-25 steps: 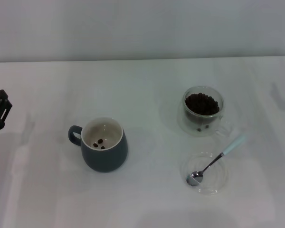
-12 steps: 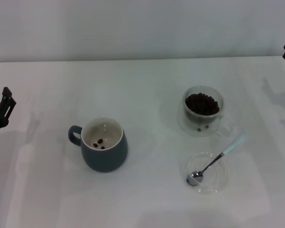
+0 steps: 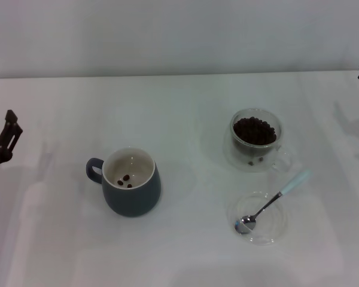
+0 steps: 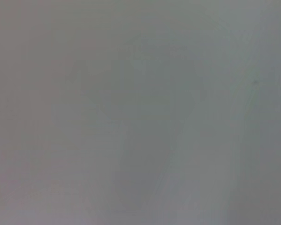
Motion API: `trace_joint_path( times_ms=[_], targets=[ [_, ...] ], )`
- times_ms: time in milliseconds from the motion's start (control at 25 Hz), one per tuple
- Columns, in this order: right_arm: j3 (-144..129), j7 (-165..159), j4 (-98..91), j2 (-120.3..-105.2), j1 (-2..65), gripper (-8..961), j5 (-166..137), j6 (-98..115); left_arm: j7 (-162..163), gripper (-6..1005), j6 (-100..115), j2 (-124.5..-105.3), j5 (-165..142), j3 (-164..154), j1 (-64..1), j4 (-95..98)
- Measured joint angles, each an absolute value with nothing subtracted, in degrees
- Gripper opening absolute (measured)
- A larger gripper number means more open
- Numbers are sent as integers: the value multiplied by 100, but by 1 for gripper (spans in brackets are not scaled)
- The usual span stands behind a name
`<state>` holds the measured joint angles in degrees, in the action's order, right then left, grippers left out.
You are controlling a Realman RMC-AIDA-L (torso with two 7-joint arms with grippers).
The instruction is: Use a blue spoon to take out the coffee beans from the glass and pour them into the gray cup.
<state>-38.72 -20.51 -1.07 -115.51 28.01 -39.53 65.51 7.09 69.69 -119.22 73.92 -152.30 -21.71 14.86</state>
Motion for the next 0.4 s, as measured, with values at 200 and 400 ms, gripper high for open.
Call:
trace_joint_path(
  times_ms=[200, 400],
  targets=[
    [-3896, -2070, -80, -11573, 2741, 875, -3967, 6564, 712, 883, 7011, -11926, 7326, -15232, -2170, 1485],
    [-3923, -2074, -70, -11579, 2663, 875, -3973, 6562, 711, 883, 7016, -11932, 7320, -15232, -2180, 1505]
  ],
)
